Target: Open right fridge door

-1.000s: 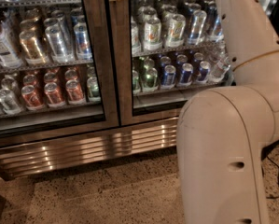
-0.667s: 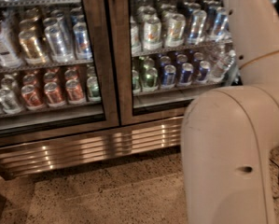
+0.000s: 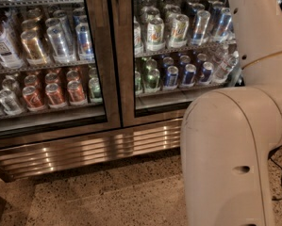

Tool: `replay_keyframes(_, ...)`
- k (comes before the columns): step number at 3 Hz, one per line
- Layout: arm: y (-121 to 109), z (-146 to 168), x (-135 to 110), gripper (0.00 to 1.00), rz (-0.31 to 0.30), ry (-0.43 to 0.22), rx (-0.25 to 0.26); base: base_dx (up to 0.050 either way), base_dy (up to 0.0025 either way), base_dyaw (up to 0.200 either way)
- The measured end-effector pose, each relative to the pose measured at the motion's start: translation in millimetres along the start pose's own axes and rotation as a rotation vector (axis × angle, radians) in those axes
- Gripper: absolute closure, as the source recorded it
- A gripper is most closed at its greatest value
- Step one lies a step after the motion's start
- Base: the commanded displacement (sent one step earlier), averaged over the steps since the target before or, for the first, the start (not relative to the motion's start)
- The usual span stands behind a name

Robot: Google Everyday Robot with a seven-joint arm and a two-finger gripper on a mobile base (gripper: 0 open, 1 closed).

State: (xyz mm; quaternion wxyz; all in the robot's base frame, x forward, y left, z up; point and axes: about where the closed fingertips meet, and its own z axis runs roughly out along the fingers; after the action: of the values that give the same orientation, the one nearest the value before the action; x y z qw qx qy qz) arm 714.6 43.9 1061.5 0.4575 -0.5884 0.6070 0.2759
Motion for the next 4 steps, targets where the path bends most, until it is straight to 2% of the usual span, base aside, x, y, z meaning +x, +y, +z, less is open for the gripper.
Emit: replay_keyframes(4, 2.2, 1.5, 1.0, 1.0, 0.014, 0.005, -0.037, 0.0, 0.0, 0.0)
